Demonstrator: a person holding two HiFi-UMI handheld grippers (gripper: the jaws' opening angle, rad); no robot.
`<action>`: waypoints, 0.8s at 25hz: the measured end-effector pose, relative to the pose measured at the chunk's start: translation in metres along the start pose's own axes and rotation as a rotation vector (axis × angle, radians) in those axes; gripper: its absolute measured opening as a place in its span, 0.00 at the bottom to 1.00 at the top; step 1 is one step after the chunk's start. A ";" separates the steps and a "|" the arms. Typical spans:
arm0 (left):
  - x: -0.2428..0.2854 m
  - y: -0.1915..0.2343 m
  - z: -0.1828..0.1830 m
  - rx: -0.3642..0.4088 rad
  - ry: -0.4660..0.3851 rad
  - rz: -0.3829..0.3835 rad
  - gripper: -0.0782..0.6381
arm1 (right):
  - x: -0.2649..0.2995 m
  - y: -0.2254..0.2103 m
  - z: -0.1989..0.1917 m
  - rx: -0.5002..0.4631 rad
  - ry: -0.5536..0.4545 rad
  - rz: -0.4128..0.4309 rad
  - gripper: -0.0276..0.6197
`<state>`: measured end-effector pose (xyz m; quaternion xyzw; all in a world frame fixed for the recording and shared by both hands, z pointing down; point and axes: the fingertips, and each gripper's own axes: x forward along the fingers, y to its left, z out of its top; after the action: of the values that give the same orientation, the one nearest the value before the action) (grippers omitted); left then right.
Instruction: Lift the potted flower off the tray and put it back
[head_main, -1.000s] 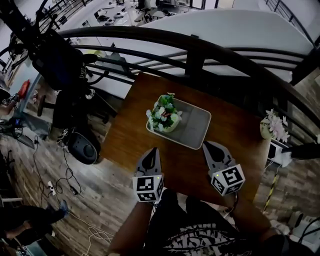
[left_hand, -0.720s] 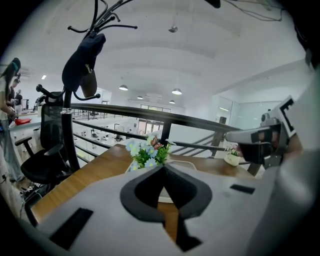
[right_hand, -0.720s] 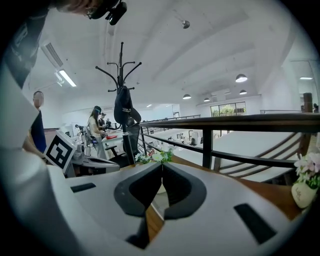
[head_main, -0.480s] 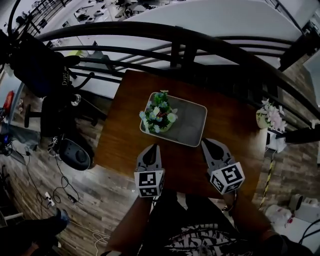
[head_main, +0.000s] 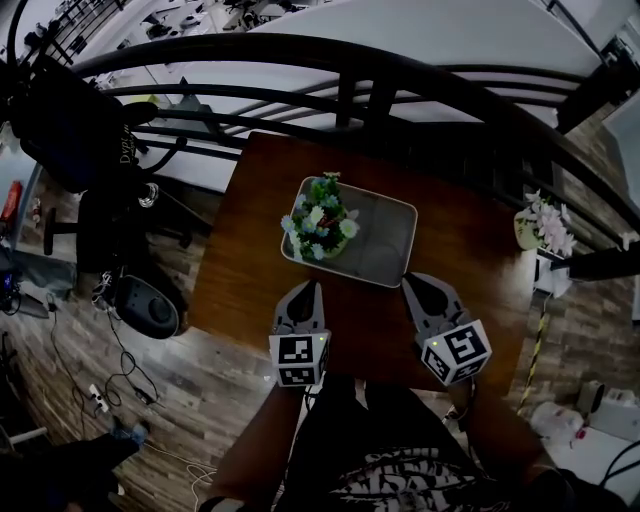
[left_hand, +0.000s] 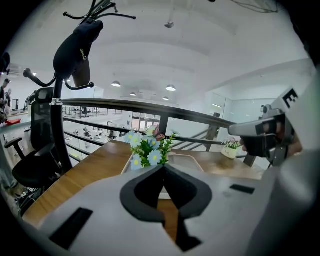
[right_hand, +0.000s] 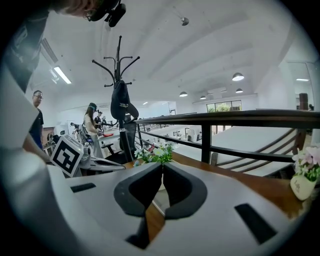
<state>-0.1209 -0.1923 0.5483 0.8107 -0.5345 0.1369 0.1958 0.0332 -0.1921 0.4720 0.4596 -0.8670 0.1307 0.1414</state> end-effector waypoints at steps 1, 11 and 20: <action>0.000 0.002 -0.001 0.003 -0.002 0.003 0.12 | 0.002 0.000 -0.001 0.003 0.000 0.004 0.04; 0.019 0.007 -0.014 0.026 0.019 0.019 0.12 | 0.010 -0.001 0.002 -0.012 -0.012 0.028 0.04; 0.047 0.006 -0.025 0.022 0.041 -0.002 0.12 | 0.011 -0.014 -0.002 -0.004 0.000 0.008 0.04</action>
<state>-0.1079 -0.2209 0.5920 0.8103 -0.5281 0.1594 0.1979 0.0392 -0.2071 0.4793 0.4559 -0.8690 0.1294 0.1421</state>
